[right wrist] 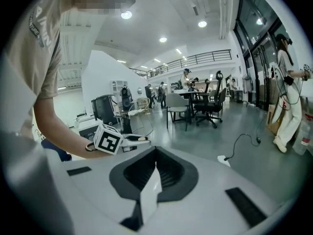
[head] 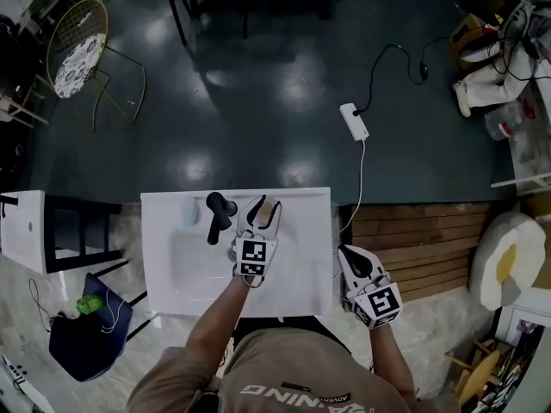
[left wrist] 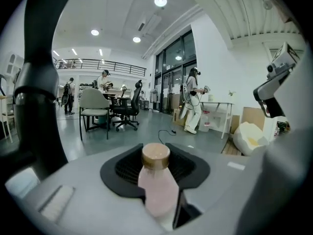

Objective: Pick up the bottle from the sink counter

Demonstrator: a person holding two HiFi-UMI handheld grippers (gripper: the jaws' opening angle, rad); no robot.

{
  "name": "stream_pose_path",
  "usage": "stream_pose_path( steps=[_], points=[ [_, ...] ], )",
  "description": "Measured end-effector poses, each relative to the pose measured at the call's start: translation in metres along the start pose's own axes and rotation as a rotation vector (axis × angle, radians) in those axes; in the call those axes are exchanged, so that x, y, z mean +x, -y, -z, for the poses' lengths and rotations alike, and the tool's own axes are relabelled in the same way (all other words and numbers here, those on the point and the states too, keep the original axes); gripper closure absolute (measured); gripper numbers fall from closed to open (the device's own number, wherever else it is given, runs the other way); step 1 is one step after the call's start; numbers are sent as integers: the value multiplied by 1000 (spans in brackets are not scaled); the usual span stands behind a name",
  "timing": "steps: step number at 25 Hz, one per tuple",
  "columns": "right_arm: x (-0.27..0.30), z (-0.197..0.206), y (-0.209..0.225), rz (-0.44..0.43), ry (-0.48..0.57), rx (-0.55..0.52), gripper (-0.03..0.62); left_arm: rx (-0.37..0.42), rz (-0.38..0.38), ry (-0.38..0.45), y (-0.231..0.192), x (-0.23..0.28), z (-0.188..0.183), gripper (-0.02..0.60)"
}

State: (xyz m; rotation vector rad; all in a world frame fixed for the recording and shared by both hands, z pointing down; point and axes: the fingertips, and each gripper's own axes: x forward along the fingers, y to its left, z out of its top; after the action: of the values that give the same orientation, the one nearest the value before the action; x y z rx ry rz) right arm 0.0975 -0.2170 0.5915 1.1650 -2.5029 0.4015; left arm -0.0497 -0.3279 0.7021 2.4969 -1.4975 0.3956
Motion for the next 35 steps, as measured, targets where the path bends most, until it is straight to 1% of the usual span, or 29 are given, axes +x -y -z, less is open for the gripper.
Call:
stream_pose_path(
  steps=[1,5,15,21,24,29,35],
  points=[
    [0,1,2,2,1,2,583,7,0,3,1,0,0,443],
    [2,-1,4,7,4,3,583,16,-3,15,3,0,-1,445],
    [3,5,-1,-3,6,31,583,-9,-1,8,1,-3,-2,448],
    [3,2,0,-14,21,10,583,29,20,31,9,-15,-19,448],
    [3,0,-2,-26,29,6,583,45,39,28,15,-23,-24,448],
    [3,-11,-11,-52,58,-12,583,44,59,29,24,-47,-36,448],
    [3,-23,-28,-100,98,-35,583,26,46,29,32,-82,-54,448]
  ],
)
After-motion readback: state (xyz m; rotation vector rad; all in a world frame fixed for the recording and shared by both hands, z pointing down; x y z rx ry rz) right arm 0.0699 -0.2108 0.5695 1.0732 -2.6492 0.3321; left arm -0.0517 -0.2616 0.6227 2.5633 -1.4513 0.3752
